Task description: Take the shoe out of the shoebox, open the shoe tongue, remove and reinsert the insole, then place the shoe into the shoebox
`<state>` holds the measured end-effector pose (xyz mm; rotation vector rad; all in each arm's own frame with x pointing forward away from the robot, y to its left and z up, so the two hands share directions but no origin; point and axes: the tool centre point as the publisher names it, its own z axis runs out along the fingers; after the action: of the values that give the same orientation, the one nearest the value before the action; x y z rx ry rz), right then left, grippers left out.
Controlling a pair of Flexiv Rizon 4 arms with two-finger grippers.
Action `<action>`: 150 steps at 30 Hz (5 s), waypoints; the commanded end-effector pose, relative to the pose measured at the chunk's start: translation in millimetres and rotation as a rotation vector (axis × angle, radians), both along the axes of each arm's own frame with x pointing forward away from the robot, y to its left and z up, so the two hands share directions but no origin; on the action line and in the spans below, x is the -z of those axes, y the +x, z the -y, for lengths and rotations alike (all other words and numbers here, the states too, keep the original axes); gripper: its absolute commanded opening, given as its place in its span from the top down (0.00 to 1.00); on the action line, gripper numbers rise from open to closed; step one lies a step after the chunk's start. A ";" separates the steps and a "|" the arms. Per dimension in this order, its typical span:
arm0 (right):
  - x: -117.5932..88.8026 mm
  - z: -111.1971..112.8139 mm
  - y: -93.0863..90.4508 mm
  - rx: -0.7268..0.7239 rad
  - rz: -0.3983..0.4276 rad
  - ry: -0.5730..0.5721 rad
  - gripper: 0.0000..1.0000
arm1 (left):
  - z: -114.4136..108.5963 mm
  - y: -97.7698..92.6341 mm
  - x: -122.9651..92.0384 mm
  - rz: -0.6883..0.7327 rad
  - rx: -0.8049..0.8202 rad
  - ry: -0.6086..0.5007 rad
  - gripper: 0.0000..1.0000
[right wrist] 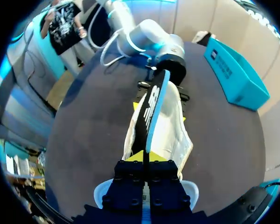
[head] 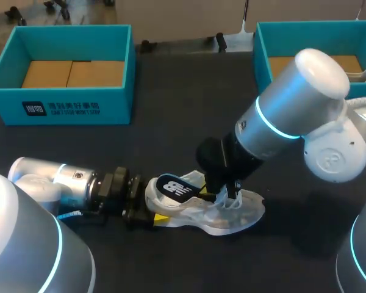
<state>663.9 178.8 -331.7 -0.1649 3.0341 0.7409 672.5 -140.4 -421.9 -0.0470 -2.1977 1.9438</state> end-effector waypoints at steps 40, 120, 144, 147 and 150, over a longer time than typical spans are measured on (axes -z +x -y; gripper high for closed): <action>-21.5 -42.3 17.8 -0.017 -0.236 -0.233 0.51 | -1.3 0.4 4.1 0.001 -0.004 0.000 1.00; 16.2 -64.1 8.7 -0.051 -0.444 -0.159 0.53 | -1.3 0.4 4.1 0.001 -0.004 0.000 1.00; 8.4 -65.7 4.3 -0.132 -0.441 -0.094 1.00 | -1.3 0.4 4.1 0.001 -0.004 0.000 1.00; -2.1 -69.7 4.4 -0.159 -0.415 -0.076 1.00 | -1.3 0.4 4.1 0.001 -0.004 0.000 1.00; -7.5 -72.6 3.3 -0.171 -0.398 -0.066 1.00 | -1.3 0.4 4.1 0.001 -0.004 0.000 1.00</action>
<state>671.3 253.9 -330.4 -0.3247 3.4674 0.7798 672.4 -140.6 -421.8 -0.0474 -2.1977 1.9436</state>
